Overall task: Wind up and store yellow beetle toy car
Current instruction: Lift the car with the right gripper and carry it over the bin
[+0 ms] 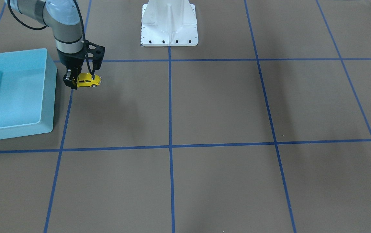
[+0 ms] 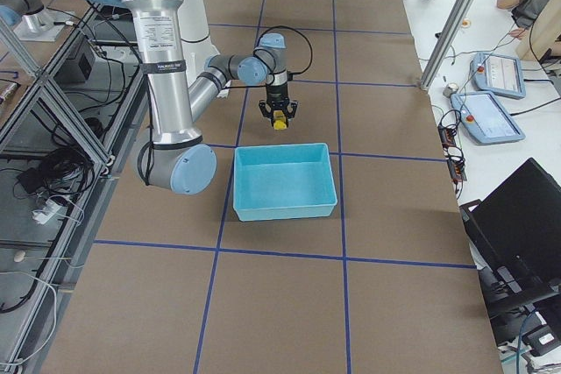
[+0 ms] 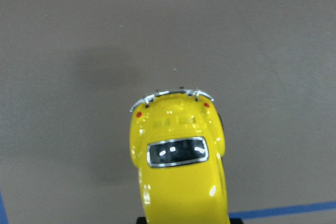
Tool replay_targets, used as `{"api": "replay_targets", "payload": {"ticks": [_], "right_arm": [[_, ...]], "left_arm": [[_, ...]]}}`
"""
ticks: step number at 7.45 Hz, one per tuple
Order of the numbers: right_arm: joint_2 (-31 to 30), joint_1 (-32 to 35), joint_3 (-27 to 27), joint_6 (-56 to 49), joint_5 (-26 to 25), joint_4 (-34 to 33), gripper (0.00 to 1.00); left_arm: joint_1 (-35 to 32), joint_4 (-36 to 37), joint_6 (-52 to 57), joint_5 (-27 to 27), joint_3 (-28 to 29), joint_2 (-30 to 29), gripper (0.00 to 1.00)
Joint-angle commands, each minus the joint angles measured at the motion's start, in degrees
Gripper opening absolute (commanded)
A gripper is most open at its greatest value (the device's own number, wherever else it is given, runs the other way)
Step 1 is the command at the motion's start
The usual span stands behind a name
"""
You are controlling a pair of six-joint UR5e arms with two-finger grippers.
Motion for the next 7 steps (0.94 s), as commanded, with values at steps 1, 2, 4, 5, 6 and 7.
{"api": "replay_targets", "payload": {"ticks": [1, 2, 4, 5, 6, 7], "right_arm": [[-0.75, 8.55, 0.11, -0.3, 4.7, -1.04, 0.0], [-1.8, 13.55, -0.07, -0.3, 8.48, -1.04, 0.0], [-6.62, 22.96, -2.78, -0.73, 19.62, -0.42, 0.0], [-8.82, 26.4, -5.06, -4.65, 21.94, 1.23, 0.0], [-11.89, 28.09, -6.56, -7.39, 22.05, 3.86, 0.0], [-14.27, 28.1, -6.84, -7.24, 21.96, 5.97, 0.0]], "left_arm": [[0.04, 0.0, 0.0, 0.0, 0.02, -0.02, 1.0], [0.04, 0.0, 0.0, 0.0, 0.02, -0.02, 1.0], [0.04, 0.0, 0.0, 0.0, 0.02, -0.02, 1.0], [0.04, 0.0, 0.0, 0.0, 0.02, -0.02, 1.0], [0.04, 0.0, 0.0, 0.09, 0.02, -0.02, 1.0], [0.04, 0.0, 0.0, 0.09, 0.02, -0.02, 1.0]]}}
